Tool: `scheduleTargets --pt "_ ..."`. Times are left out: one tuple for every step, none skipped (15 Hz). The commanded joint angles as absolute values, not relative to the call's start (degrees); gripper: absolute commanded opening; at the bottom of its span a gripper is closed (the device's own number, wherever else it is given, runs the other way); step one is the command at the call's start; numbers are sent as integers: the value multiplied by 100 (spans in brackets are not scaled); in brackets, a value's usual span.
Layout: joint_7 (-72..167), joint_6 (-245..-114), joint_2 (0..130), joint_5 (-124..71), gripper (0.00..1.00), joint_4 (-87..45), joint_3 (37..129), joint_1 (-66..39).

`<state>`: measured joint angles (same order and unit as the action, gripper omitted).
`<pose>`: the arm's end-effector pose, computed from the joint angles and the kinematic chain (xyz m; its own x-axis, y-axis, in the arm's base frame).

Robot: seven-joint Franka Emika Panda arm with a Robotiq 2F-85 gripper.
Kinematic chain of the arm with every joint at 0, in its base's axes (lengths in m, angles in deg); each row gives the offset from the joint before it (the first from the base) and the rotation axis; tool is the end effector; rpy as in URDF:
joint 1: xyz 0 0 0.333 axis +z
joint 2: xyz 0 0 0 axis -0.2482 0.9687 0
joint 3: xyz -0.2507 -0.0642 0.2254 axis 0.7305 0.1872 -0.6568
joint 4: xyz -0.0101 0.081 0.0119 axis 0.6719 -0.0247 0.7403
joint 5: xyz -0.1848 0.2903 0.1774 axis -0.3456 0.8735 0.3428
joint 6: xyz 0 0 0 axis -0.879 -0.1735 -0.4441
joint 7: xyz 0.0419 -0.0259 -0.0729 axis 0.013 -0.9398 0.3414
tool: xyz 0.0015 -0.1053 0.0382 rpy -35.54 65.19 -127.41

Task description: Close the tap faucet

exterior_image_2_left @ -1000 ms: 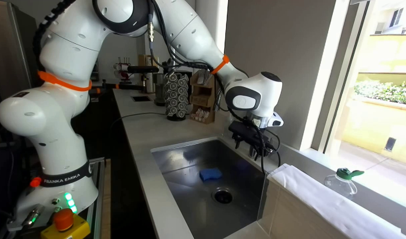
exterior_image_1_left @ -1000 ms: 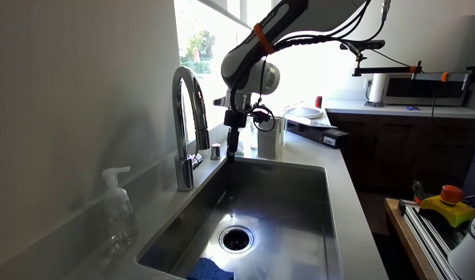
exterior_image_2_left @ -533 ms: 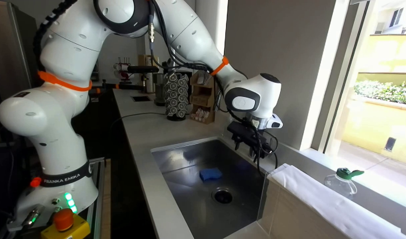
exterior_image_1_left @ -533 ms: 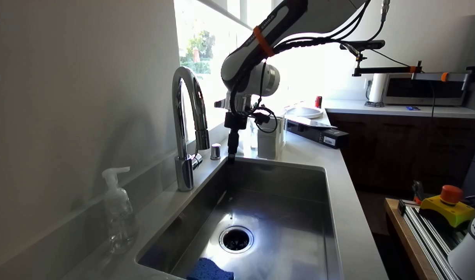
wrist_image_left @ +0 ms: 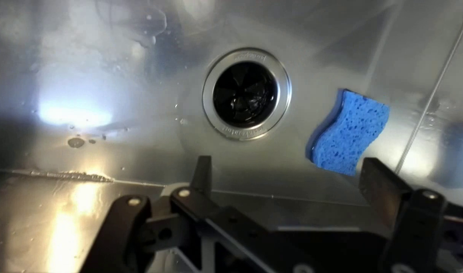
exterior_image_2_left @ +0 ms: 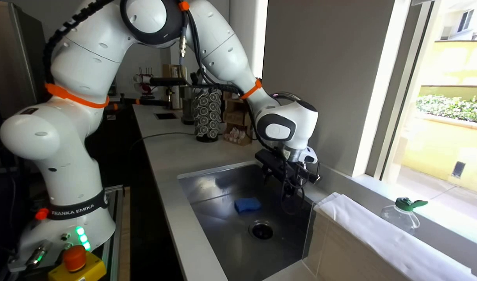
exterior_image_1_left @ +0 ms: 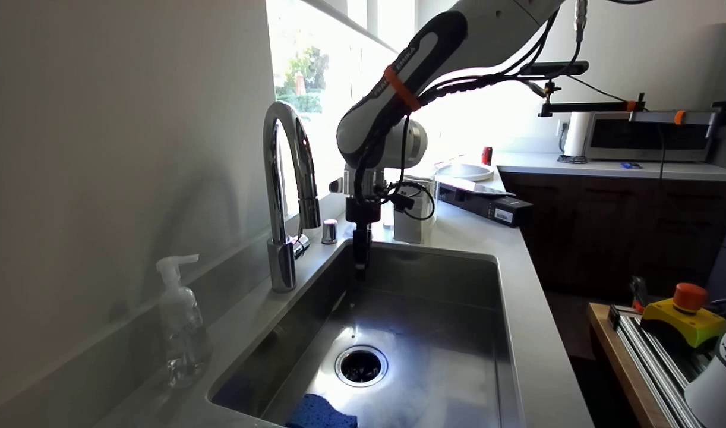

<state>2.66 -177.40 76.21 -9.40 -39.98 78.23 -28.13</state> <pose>0.6022 -0.1333 0.2486 0.9557 0.2940 0.0136 0.2902 -0.9334 -0.2112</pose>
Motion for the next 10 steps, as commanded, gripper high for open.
scheduleTargets --pt "103 -18029 7516 -981 100 -4489 7759 -2875" --pt "65 -18116 7511 -924 100 -4603 7741 -2901" --pt "69 -18225 7525 -832 100 -4692 7709 -2928" --pt "78 -18388 7530 -676 100 -4848 7648 -2959" --pt "75 -18508 7541 -602 100 -4962 7607 -2981" --pt "98 -18742 7546 -490 100 -5110 7554 -2996" --pt "57 -18961 7542 -340 100 -5251 7472 -3035" --pt "45 -19222 7546 -218 100 -5382 7399 -3057" --pt "-7 -19464 7554 -63 100 -5515 7287 -3099" --pt "-76 -19698 7566 94 100 -5624 7156 -3152"
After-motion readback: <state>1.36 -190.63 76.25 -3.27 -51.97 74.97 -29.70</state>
